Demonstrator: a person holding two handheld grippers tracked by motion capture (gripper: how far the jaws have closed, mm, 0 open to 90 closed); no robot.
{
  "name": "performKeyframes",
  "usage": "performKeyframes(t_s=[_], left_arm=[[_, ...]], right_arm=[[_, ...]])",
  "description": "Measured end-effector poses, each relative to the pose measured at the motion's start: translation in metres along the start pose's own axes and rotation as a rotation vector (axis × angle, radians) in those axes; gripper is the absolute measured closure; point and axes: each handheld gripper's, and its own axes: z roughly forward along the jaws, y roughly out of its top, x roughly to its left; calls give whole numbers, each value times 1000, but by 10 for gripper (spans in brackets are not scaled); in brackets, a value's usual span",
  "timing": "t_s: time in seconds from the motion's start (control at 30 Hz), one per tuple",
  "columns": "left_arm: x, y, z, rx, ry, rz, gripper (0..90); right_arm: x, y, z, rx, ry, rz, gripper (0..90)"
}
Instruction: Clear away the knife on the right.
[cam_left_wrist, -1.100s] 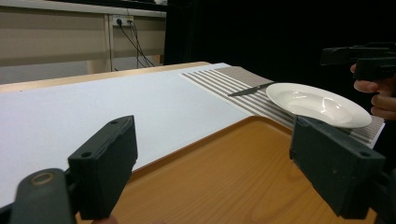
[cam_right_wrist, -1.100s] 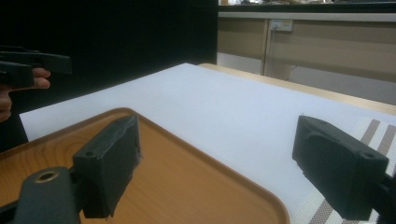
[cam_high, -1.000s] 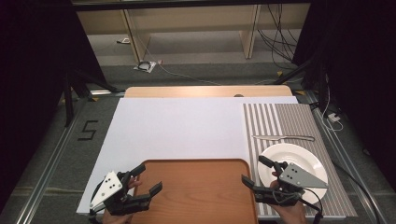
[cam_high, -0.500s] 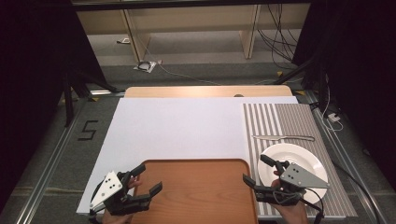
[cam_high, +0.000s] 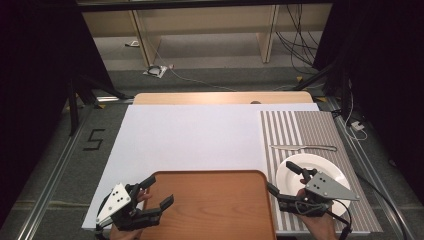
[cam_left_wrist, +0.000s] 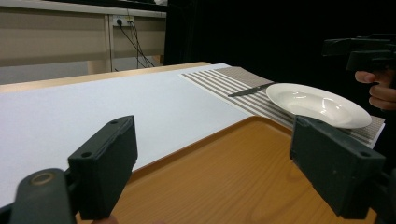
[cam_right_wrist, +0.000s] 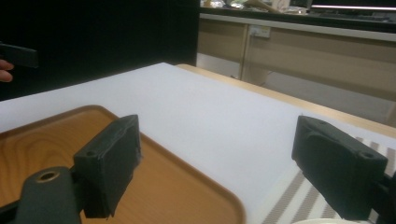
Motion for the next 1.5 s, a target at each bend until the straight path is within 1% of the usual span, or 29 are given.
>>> performKeyframes(t_s=[0.1, 0.13, 0.17, 0.2, 0.3, 0.33, 0.37, 0.4, 0.43, 0.6, 0.8, 0.83, 0.87, 0.93, 0.97, 1.07, 1.17, 1.2, 1.3, 1.33, 1.4, 1.5], left_arm=[[0, 0, 0, 1, -1, 3, 151], [0, 0, 0, 0, 0, 0, 151], [0, 0, 0, 0, 0, 0, 151], [0, 0, 0, 1, 0, 0, 151], [0, 0, 0, 1, -1, 1, 151], [0, 0, 0, 2, -2, 1, 151], [0, 0, 0, 2, -2, 1, 151], [0, 0, 1, 4, -2, 1, 151], [0, 0, 1, 4, -2, 1, 151], [0, 0, 1, 3, -1, 1, 151], [0, 0, 0, 2, -2, 1, 151], [0, 0, 0, 2, -2, 2, 151], [0, 0, 0, 2, -2, 2, 151], [0, 0, 1, 3, -1, 2, 151], [0, 0, 0, 3, -1, 3, 151], [0, 0, 0, 2, 1, -1, 151], [1, -1, 0, 4, 2, 0, 151], [0, -1, 0, 5, 2, -1, 151], [0, -1, 1, 6, 4, 0, 151], [0, -1, 1, 6, 5, -1, 151], [0, -1, 1, 6, 6, -2, 151], [1, -1, 0, 4, 8, -4, 151]], right_arm=[[-4, 0, -1, 3, -8, -7, 170], [-7, 1, -2, 14, -23, -18, 170], [-7, 1, -2, 14, -23, -18, 170], [-11, 1, -2, 18, -35, -19, 170], [-16, 0, -2, 24, -45, -16, 170], [-20, 1, -2, 33, -60, -22, 170], [-20, 1, -2, 33, -60, -22, 170], [-24, 1, -1, 42, -75, -28, 171], [-24, 1, -1, 42, -75, -28, 171], [-34, -1, -1, 66, -103, -24, 172], [-41, -1, 0, 78, -110, -22, 172], [-44, 0, 1, 94, -118, -28, 172], [-44, 0, 1, 94, -118, -28, 172], [-49, -1, 3, 117, -134, -40, 172], [-49, -1, 3, 117, -134, -40, 172], [-54, -1, 3, 123, -138, -28, 172], [-59, 0, 1, 139, -147, -34, 172], [-63, 2, 1, 155, -150, -32, 172], [-68, 4, 2, 175, -159, -35, 182], [-70, 5, 3, 197, -157, -29, 182], [-76, 7, 3, 212, -158, -24, 182], [-85, 10, 4, 236, -171, -14, 182]])
